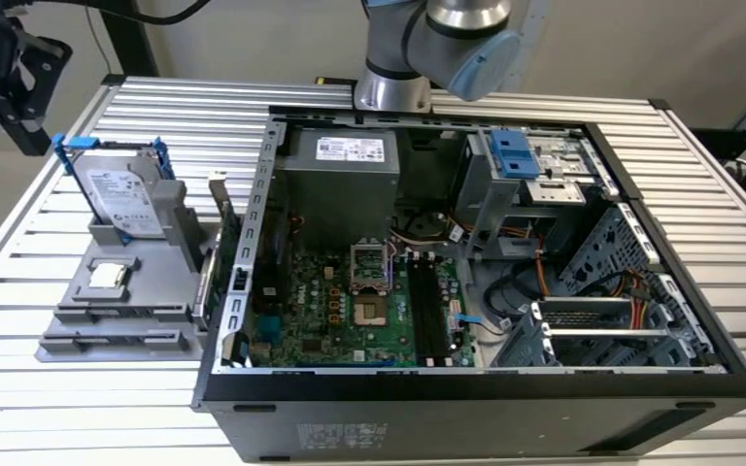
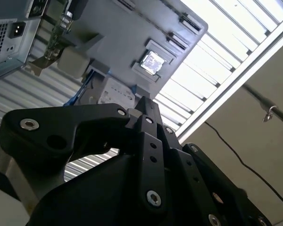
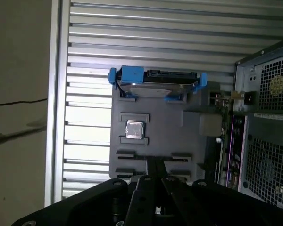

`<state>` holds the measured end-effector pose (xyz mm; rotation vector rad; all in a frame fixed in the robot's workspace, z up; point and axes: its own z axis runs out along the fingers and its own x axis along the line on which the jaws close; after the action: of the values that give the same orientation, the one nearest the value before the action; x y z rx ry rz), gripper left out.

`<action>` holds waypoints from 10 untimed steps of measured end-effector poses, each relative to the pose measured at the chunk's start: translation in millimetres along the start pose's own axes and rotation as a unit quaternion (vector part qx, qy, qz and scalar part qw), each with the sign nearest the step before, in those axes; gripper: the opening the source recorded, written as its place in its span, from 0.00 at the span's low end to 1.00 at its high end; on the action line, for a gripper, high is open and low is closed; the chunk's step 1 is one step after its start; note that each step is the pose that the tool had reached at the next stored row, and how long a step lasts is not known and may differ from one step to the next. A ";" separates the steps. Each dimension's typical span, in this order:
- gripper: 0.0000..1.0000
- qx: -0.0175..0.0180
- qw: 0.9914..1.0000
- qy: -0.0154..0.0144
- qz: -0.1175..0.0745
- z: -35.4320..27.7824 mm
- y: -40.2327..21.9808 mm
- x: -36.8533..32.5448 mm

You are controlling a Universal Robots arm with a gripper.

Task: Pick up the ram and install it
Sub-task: 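Reach for the ram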

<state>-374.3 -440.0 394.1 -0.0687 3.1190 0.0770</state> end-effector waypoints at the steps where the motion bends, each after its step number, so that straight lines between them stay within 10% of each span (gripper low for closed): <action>1: 0.00 0.000 1.000 0.000 0.000 0.0 -1.4 0.0; 10: 0.00 0.000 1.000 0.000 0.001 -0.5 -14.6 -0.1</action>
<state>-373.6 -454.6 393.9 -0.0667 3.1191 0.0771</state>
